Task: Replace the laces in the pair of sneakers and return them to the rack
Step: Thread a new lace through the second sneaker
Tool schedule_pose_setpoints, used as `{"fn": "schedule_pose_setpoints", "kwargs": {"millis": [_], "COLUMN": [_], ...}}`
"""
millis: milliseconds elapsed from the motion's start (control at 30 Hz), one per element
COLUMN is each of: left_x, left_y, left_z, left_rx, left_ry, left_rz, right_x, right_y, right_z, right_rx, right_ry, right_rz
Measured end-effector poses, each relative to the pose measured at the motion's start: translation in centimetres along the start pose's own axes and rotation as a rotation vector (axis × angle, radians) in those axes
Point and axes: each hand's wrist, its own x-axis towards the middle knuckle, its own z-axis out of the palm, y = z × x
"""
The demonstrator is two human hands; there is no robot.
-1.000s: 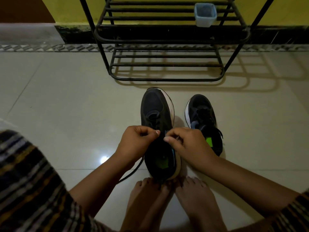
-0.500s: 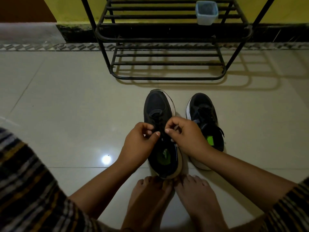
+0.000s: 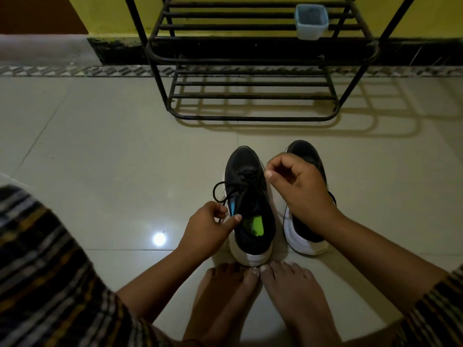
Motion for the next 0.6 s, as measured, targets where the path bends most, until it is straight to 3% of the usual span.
{"fn": "schedule_pose_setpoints", "kwargs": {"millis": [133, 300, 433, 600], "left_x": [0.0, 0.0, 0.1, 0.3], "left_y": [0.2, -0.1, -0.5, -0.4], "left_z": [0.2, 0.0, 0.3, 0.4], "left_rx": [0.045, 0.077, 0.129, 0.179], "left_ry": [-0.016, 0.01, 0.023, 0.007], "left_rz": [0.039, 0.051, 0.105, 0.235], "right_x": [0.9, 1.8, 1.3, 0.0], "right_y": [-2.0, -4.2, -2.4, -0.3], "right_z": [-1.0, -2.3, -1.7, -0.9], "right_rx": [0.045, 0.319, 0.041, -0.383], "right_ry": [-0.005, 0.07, 0.108, -0.108], "right_rz": [-0.035, -0.008, 0.118, 0.348]}}
